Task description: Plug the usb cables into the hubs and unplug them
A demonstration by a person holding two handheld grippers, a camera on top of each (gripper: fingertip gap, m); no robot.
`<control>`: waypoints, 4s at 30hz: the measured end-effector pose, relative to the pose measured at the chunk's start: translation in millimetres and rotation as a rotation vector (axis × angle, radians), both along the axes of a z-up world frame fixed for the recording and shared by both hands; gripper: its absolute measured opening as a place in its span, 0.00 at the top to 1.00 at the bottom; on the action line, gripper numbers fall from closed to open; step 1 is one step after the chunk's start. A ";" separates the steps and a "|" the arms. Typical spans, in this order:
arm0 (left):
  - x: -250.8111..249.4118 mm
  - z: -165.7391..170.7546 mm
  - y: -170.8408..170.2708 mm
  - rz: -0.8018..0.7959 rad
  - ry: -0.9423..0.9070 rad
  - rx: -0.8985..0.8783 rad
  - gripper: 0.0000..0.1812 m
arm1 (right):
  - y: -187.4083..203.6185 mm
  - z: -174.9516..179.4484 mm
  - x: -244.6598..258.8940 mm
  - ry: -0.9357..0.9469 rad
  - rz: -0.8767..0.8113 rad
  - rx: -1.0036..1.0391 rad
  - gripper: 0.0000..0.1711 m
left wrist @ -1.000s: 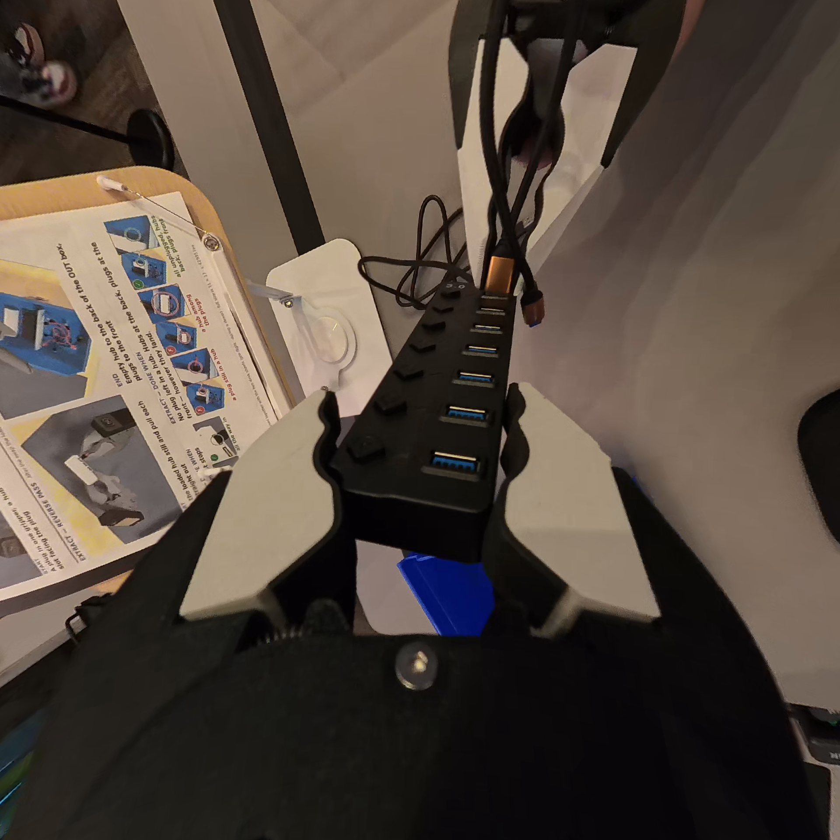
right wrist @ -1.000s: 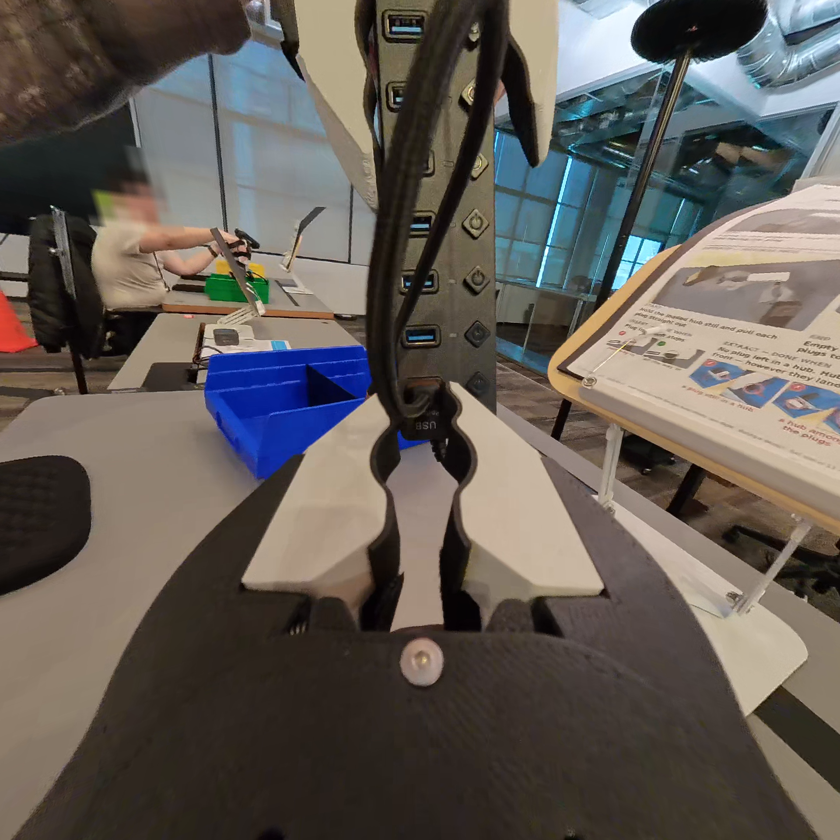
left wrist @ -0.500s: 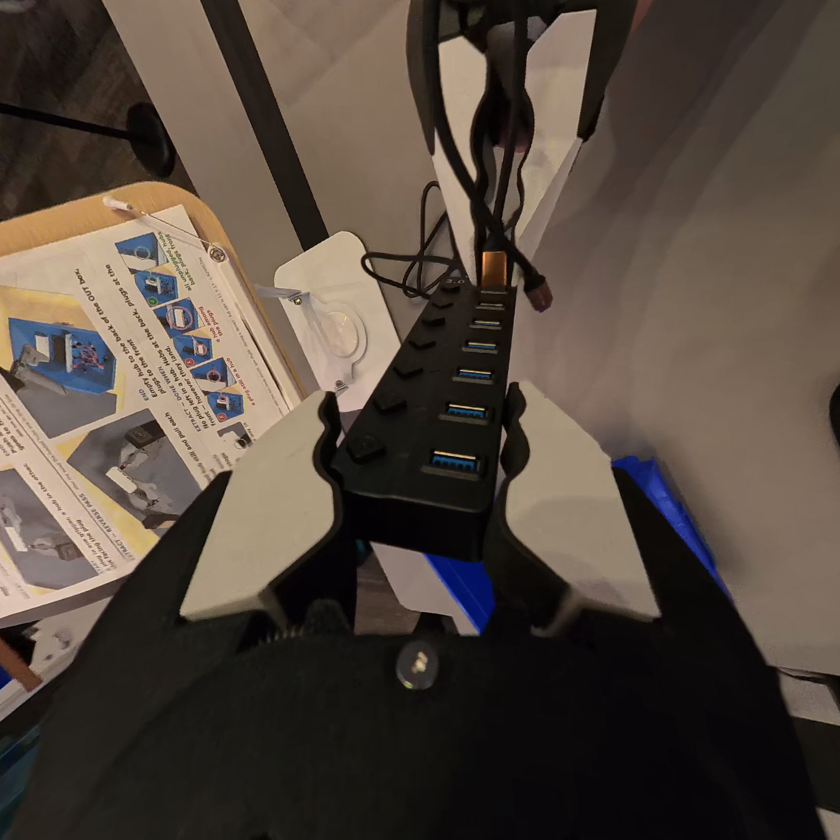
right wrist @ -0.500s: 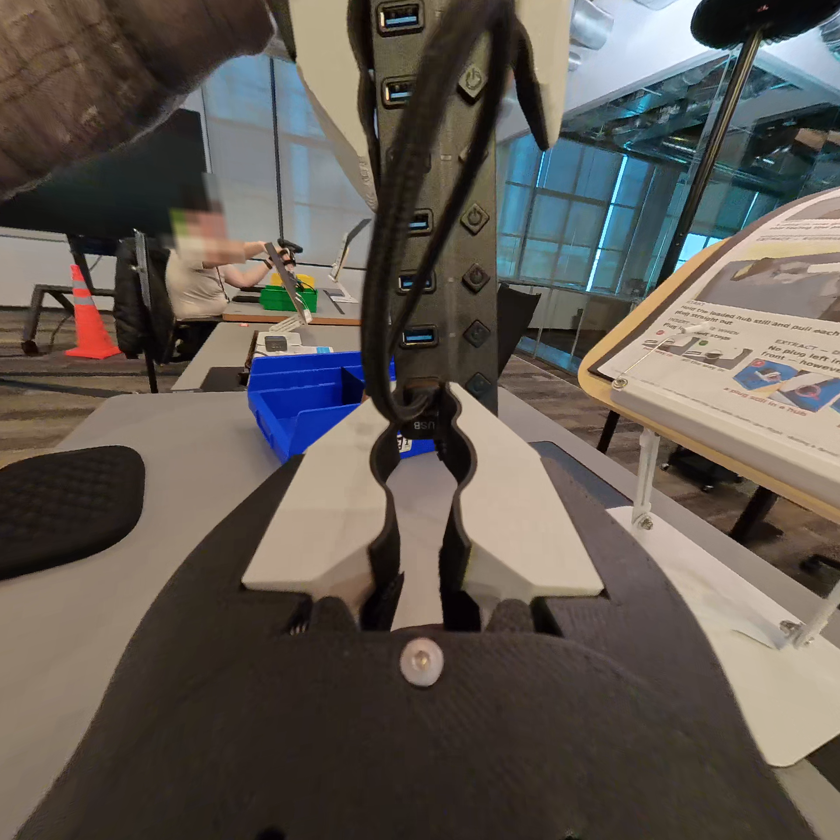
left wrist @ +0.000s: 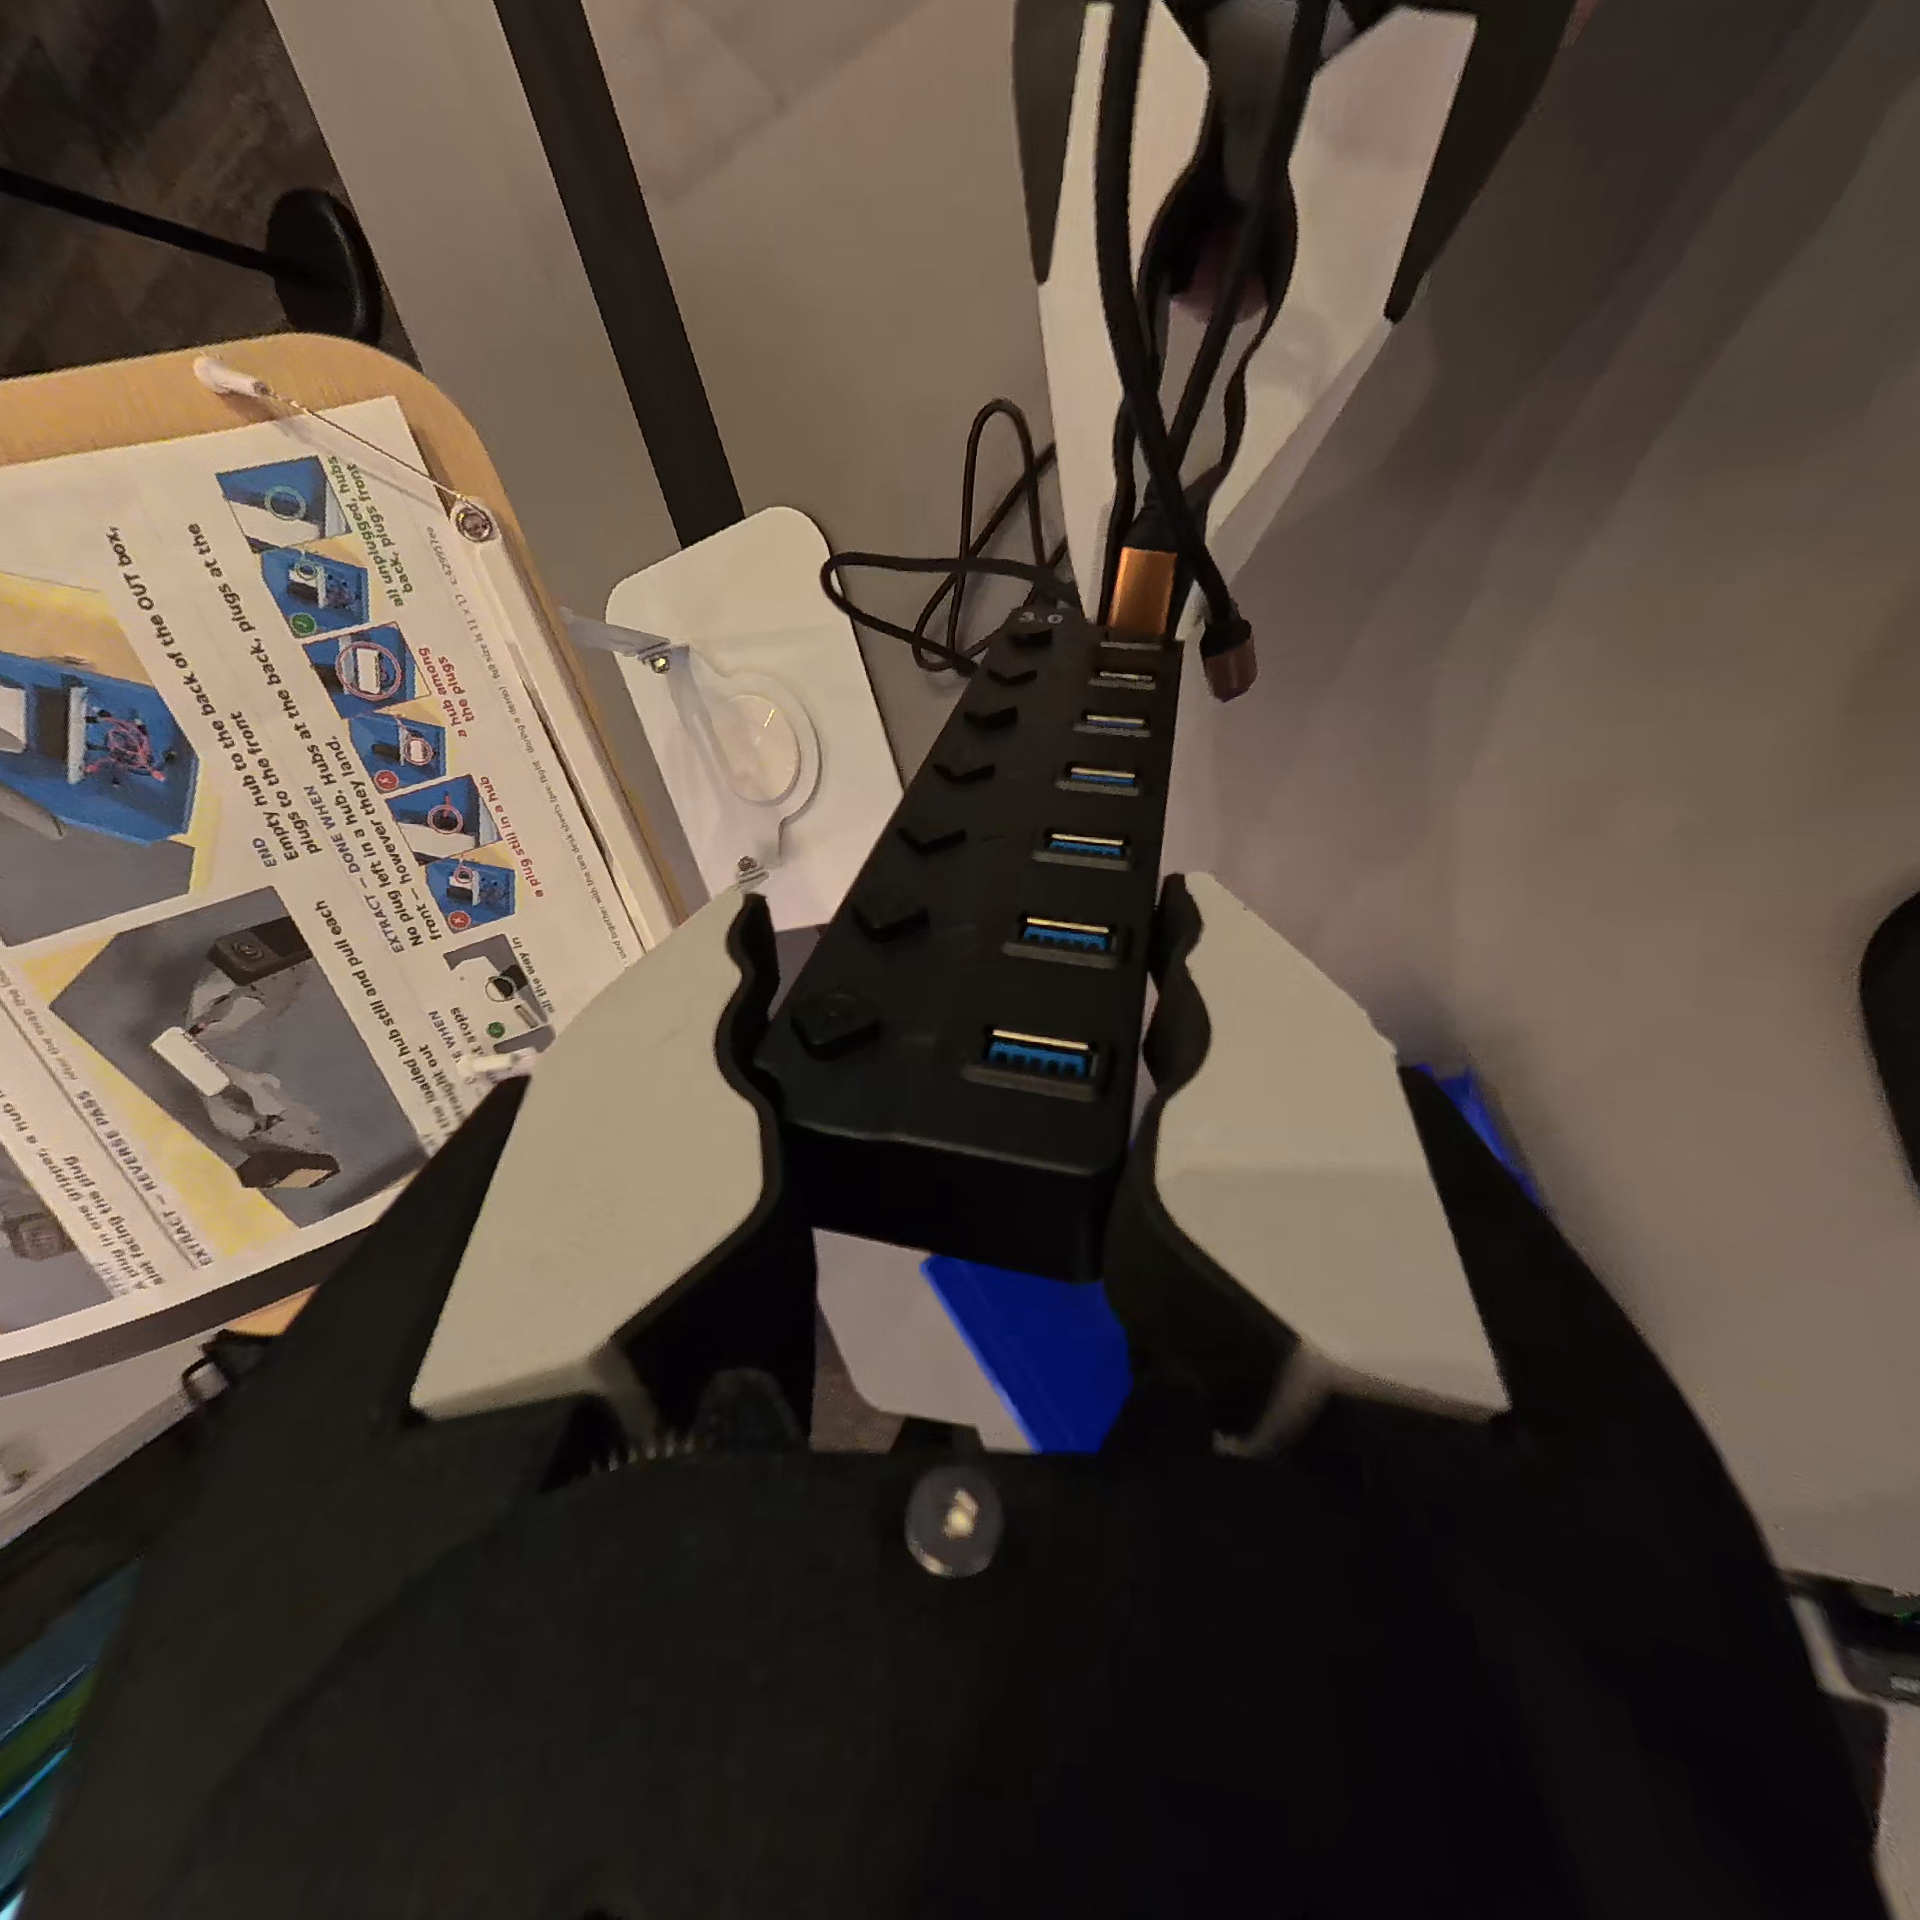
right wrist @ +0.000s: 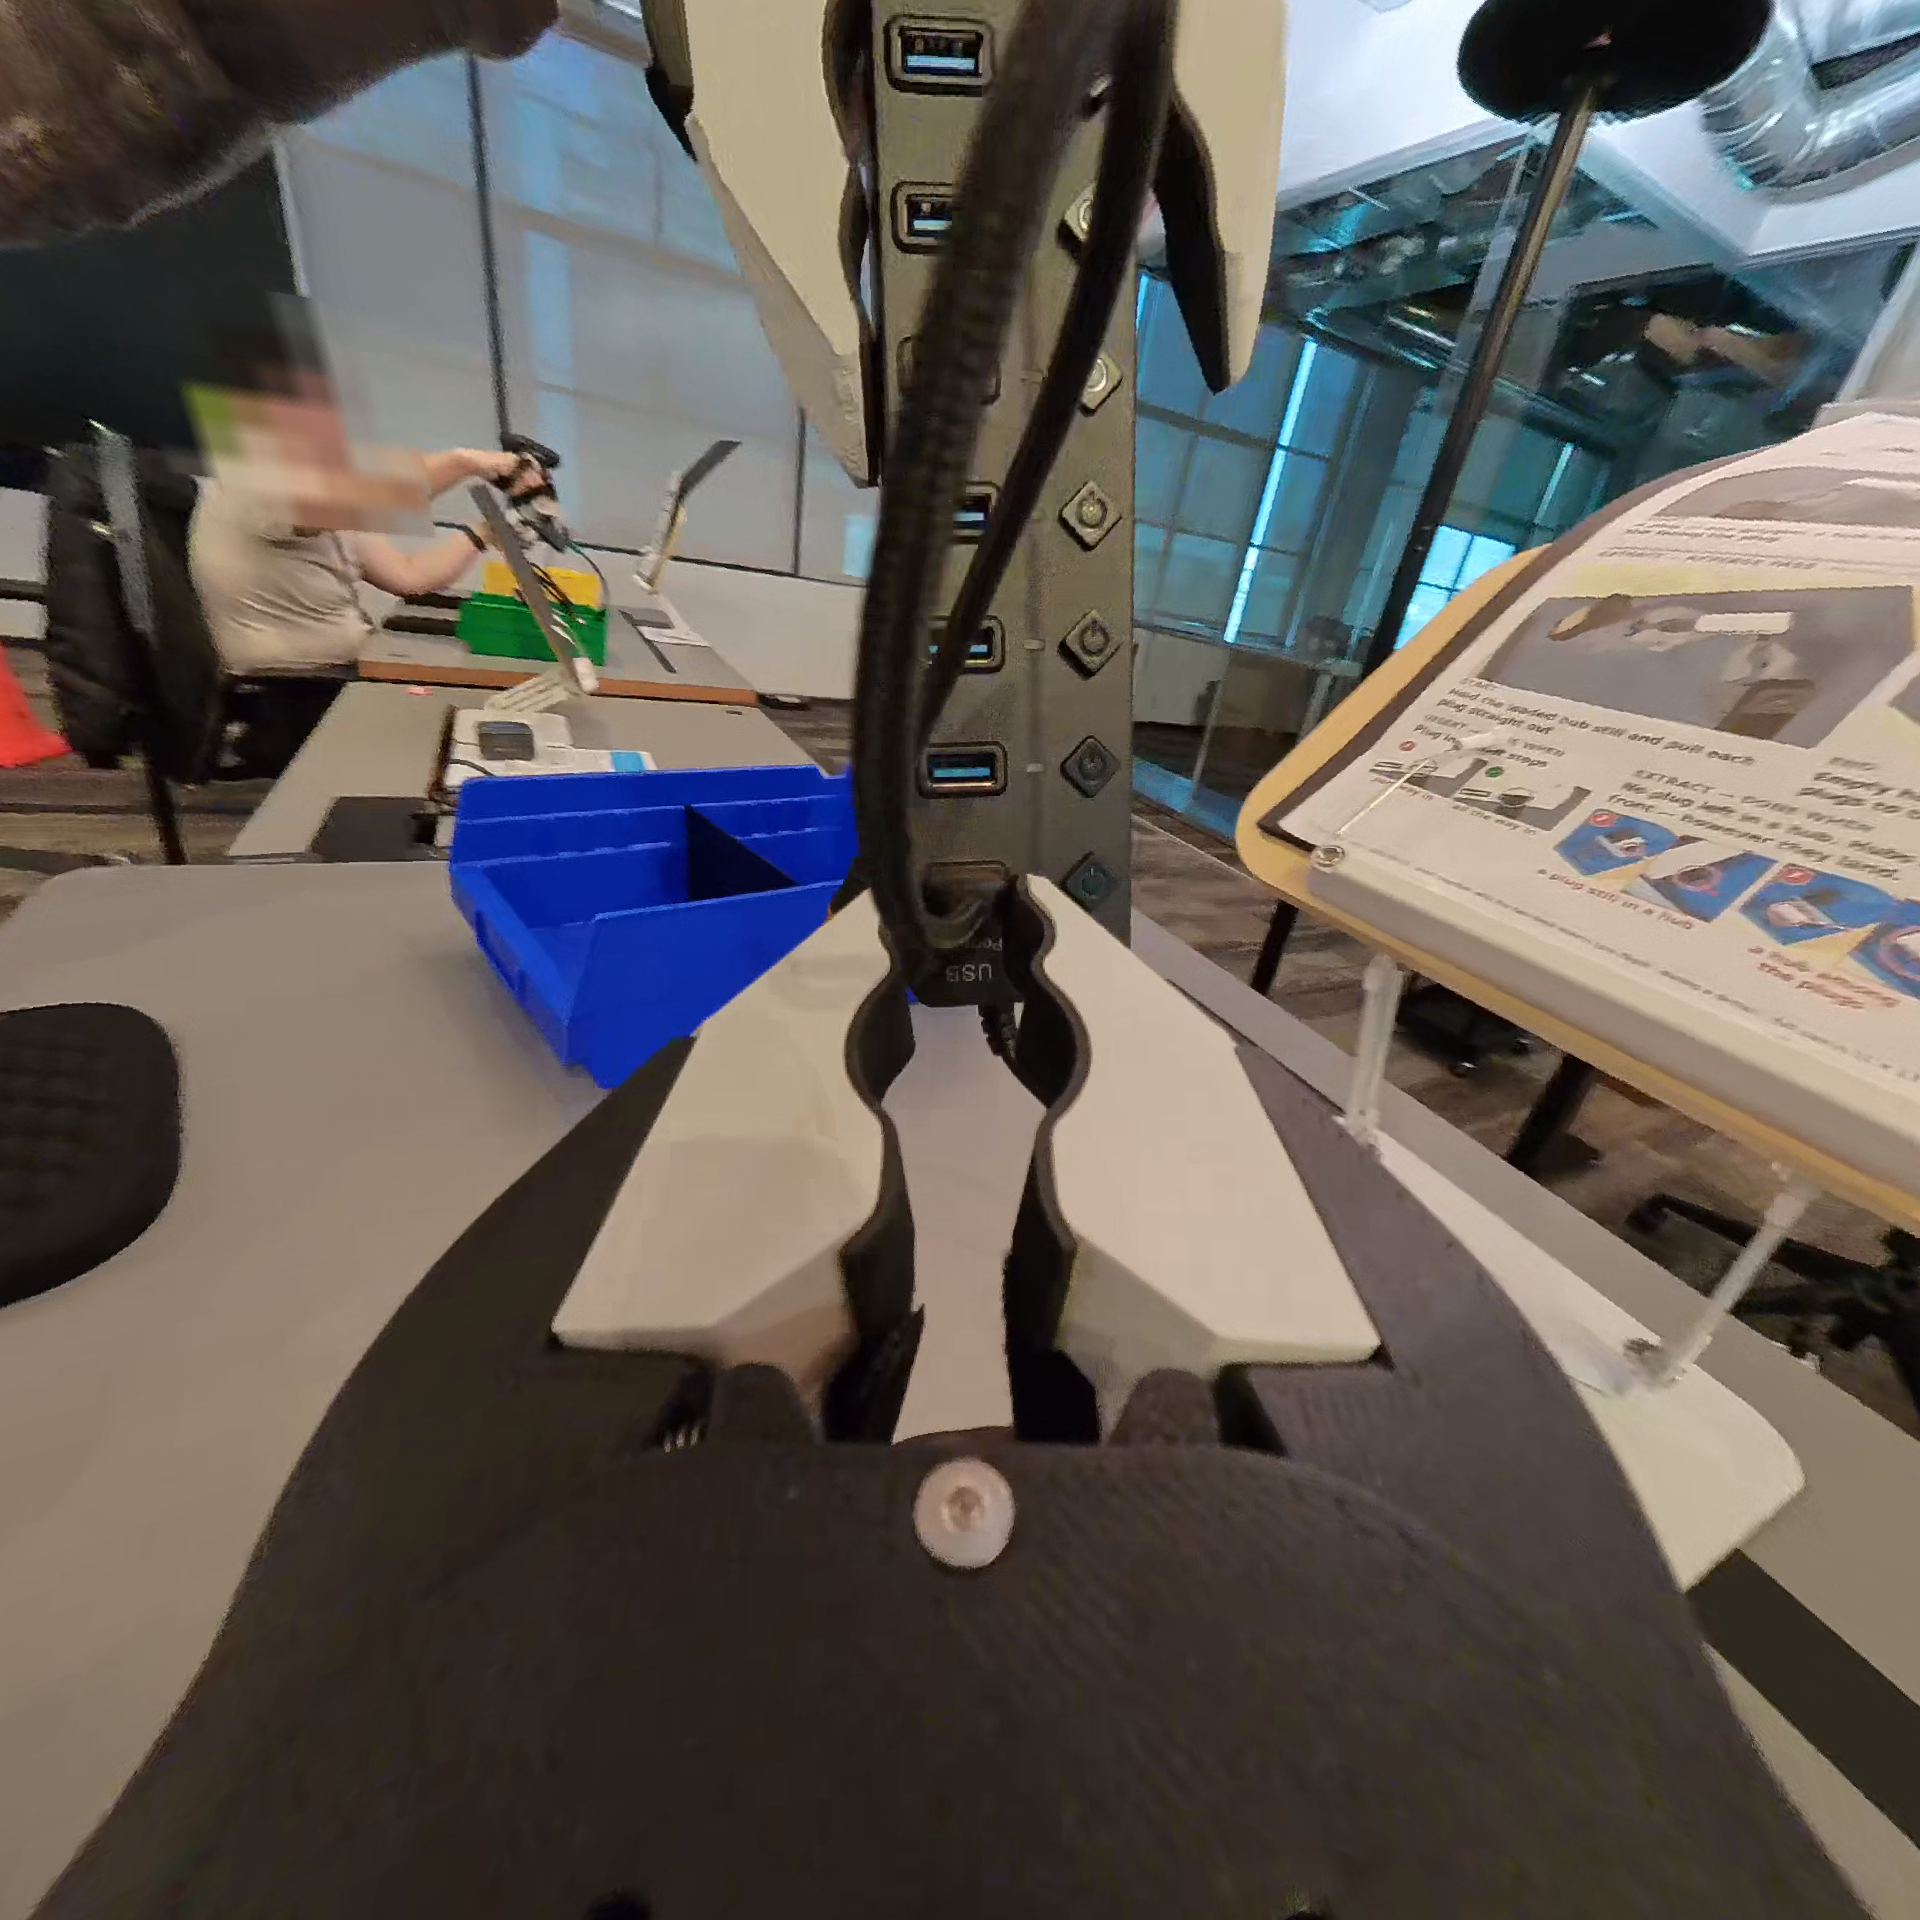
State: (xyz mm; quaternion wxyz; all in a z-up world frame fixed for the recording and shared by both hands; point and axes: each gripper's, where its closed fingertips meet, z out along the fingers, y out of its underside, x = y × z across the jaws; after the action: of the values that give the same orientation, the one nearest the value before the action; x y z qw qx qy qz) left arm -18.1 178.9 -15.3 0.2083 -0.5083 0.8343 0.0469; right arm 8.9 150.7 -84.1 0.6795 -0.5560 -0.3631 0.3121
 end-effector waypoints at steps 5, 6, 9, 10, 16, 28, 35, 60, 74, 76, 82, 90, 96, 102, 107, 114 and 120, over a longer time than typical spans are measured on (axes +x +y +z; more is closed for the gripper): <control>-1.8 1.9 -2.0 -0.038 0.047 0.052 0.61 | -2.0 0.9 -0.6 0.059 0.101 -0.067 0.93; -1.0 2.1 -1.9 -0.044 0.049 0.064 0.61 | -1.5 0.6 -0.2 0.066 0.102 -0.070 0.93; -2.1 0.3 1.6 -0.026 0.061 0.069 0.61 | 1.0 -0.9 1.1 0.026 0.039 -0.032 0.93; -2.1 0.1 3.3 -0.003 0.053 0.056 0.61 | 2.4 -0.3 2.5 0.003 -0.005 -0.007 0.93; -5.7 -4.1 9.9 0.039 0.020 0.014 0.61 | 5.7 0.0 6.0 -0.034 -0.071 0.028 0.93; -13.3 -7.2 10.4 -0.003 0.084 0.121 0.61 | 2.9 -2.4 6.0 0.019 0.076 -0.030 0.93; -15.5 -12.7 18.0 0.048 0.010 0.029 0.61 | 7.0 -0.3 10.3 -0.110 -0.097 0.101 0.93; -20.1 -13.7 23.8 0.011 0.072 0.155 0.61 | 7.5 2.4 11.5 0.023 0.064 -0.032 0.94; -26.9 -18.9 31.2 0.080 0.062 0.089 0.61 | 10.2 -0.1 14.6 -0.170 -0.170 0.167 0.93; -33.1 -18.7 40.6 0.135 0.075 0.104 0.61 | 7.5 1.9 13.5 -0.158 -0.156 0.189 1.00; -32.8 -21.1 36.8 0.087 0.132 0.193 0.61 | 3.3 -1.5 13.7 -0.107 0.018 0.113 1.00; -39.1 -8.7 37.2 0.109 0.107 0.185 0.61 | 7.9 -12.3 30.3 -0.154 0.134 0.099 0.85; -24.7 -18.7 26.6 0.066 0.122 0.161 0.61 | 20.4 -12.4 28.5 -0.143 0.017 0.104 0.95; -14.4 -22.3 23.6 0.046 0.140 0.152 0.61 | 11.9 -15.4 25.8 -0.171 0.088 0.112 0.93; -13.2 -19.3 24.7 0.053 0.159 0.171 0.61 | 6.6 -16.9 22.1 -0.204 0.125 0.109 0.86; -5.9 -24.1 22.0 0.035 0.170 0.178 0.61 | 10.3 -19.8 17.3 -0.226 0.057 0.112 0.93; -2.8 -30.3 23.4 0.027 0.185 0.186 0.61 | 12.9 -24.0 13.9 -0.244 0.042 0.063 0.93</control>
State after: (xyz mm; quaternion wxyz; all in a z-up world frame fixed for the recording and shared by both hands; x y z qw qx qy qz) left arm -20.9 202.3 -45.6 0.1762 -0.4915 0.8350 0.1737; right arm 22.9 163.6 -108.1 0.6408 -0.5606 -0.4640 0.2448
